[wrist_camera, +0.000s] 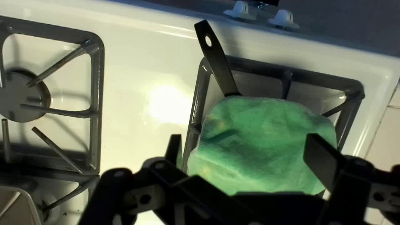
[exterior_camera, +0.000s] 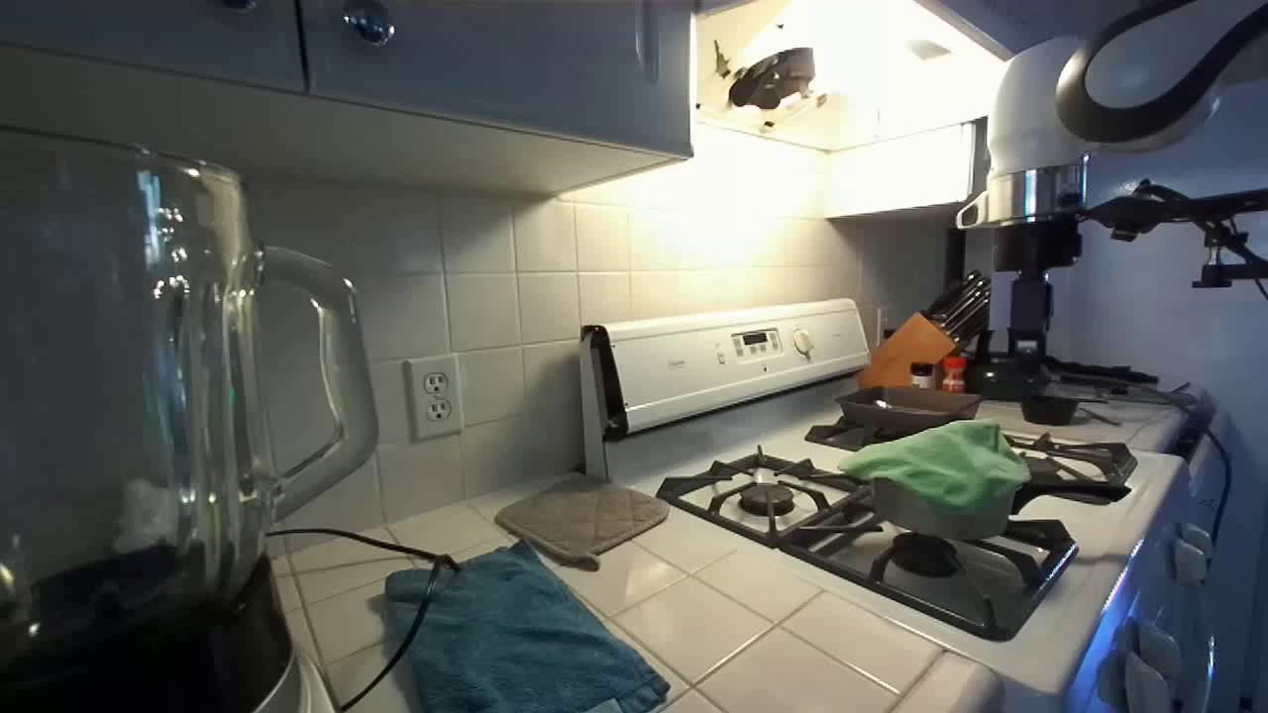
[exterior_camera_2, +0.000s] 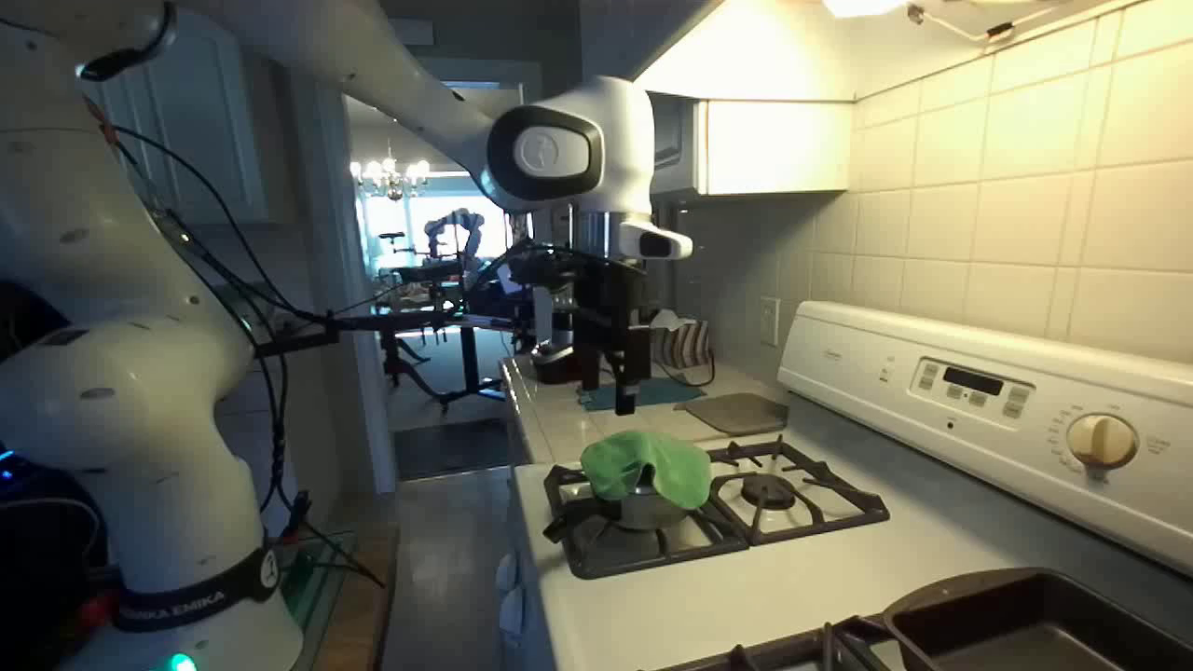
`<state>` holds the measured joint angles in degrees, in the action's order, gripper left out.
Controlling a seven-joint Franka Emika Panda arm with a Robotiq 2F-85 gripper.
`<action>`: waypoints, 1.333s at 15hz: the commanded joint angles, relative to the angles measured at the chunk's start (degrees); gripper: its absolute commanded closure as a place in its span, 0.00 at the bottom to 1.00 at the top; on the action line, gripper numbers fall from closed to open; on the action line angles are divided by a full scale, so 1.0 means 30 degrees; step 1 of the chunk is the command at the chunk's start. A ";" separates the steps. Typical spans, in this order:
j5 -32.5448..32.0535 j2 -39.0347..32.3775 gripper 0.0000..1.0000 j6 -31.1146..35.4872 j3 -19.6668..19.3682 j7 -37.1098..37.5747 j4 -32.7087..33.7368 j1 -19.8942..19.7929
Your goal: Remove the lid and green towel from the top of the saucepan on the stove.
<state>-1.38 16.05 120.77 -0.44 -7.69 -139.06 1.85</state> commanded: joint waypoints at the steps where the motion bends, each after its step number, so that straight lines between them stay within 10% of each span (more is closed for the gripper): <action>1: 0.0011 -0.0003 0.00 -0.0032 0.0039 -0.0003 0.0024 -0.0036; 20: -0.1069 -0.0316 0.00 0.1241 0.1202 -0.3131 -0.0057 0.1368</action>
<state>-3.35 15.83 123.09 3.31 -14.95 -139.25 5.53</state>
